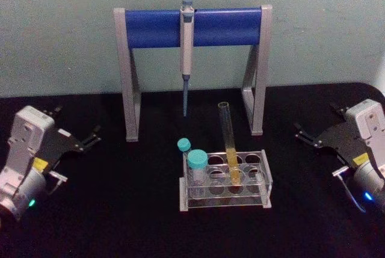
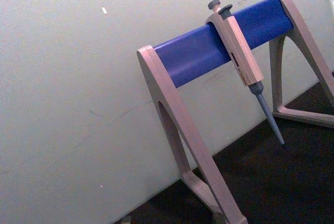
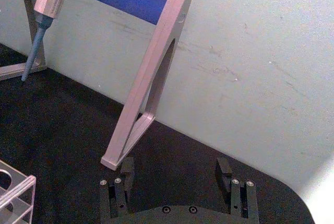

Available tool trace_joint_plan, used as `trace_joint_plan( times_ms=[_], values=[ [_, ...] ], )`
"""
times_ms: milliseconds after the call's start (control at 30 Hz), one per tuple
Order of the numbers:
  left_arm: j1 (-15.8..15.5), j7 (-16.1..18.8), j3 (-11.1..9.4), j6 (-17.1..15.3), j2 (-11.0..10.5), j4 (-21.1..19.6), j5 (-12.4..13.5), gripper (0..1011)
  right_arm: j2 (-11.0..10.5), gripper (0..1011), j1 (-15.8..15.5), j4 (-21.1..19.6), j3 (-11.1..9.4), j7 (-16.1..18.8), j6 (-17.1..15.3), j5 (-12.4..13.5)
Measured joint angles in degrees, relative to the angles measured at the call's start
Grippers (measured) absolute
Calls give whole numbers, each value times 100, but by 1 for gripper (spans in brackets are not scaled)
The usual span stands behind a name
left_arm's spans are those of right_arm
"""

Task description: Pick up the test tube from the test tube rack, shake it, then place it back into the test tube rack.

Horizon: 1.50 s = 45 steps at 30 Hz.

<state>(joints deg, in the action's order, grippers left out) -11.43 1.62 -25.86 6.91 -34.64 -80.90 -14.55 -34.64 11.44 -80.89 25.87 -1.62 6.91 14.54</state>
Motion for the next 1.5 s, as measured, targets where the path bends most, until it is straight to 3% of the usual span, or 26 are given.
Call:
trace_joint_plan(
  times_ms=[1500],
  values=[
    [0,0,0,0,0,0,0,1001,14,1000,-17,-38,-26,43,23,-56]
  ],
)
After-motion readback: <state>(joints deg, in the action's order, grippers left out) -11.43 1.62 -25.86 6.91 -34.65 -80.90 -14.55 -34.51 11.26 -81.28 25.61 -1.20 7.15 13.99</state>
